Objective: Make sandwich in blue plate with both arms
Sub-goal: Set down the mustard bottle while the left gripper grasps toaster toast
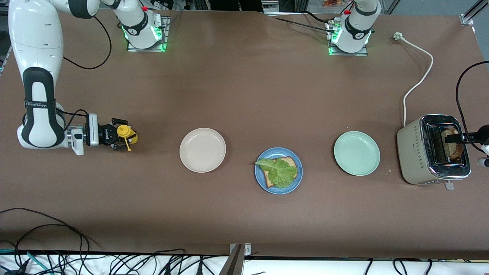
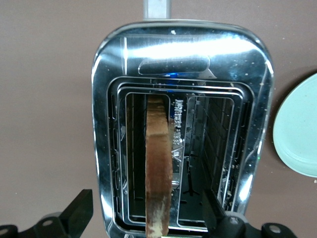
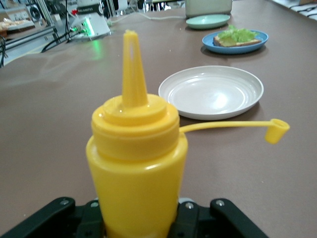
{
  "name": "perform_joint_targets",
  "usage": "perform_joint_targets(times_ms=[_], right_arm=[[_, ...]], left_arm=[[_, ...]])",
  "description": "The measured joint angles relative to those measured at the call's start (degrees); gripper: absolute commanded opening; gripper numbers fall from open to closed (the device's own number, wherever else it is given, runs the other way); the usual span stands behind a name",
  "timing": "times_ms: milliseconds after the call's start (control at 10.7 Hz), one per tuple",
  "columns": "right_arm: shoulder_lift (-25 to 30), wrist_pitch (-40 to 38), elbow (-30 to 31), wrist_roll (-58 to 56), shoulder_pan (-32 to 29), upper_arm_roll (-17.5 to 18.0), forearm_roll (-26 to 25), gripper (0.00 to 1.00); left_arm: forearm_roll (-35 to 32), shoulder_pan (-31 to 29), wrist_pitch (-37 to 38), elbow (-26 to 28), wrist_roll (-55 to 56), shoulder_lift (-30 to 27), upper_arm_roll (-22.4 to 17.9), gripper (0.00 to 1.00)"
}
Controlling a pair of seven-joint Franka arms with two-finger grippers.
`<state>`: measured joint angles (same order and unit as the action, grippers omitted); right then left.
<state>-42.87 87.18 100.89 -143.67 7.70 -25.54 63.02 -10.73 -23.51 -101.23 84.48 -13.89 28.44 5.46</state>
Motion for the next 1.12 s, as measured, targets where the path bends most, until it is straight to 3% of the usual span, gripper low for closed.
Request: perform_joint_targets(times_ms=[467, 654, 934, 1121], right_arm=[[-2.8, -4.14, -0.44, -2.09, -2.3, 0.96, 1.23, 0.0], [-2.88, -4.36, -0.75, -2.13, -2.4, 1.05, 1.23, 0.02], [-3.07, -4.52, -0.9, -2.26, -2.4, 1.12, 1.23, 0.18], [-3.28, -4.53, -0.97, -2.45, -2.4, 1.12, 1.24, 0.11]], left_arm=[[0.0, -0.17, -0.21, -0.06, -1.09, 0.32, 0.0, 0.0], [0.0, -0.17, -0.21, -0.07, -1.14, 0.32, 0.0, 0.0], [0.0, -0.11, -0.21, -0.07, -1.19, 0.32, 0.08, 0.0], [0.0, -0.04, 0.64, -0.36, -1.2, 0.32, 0.25, 0.0]])
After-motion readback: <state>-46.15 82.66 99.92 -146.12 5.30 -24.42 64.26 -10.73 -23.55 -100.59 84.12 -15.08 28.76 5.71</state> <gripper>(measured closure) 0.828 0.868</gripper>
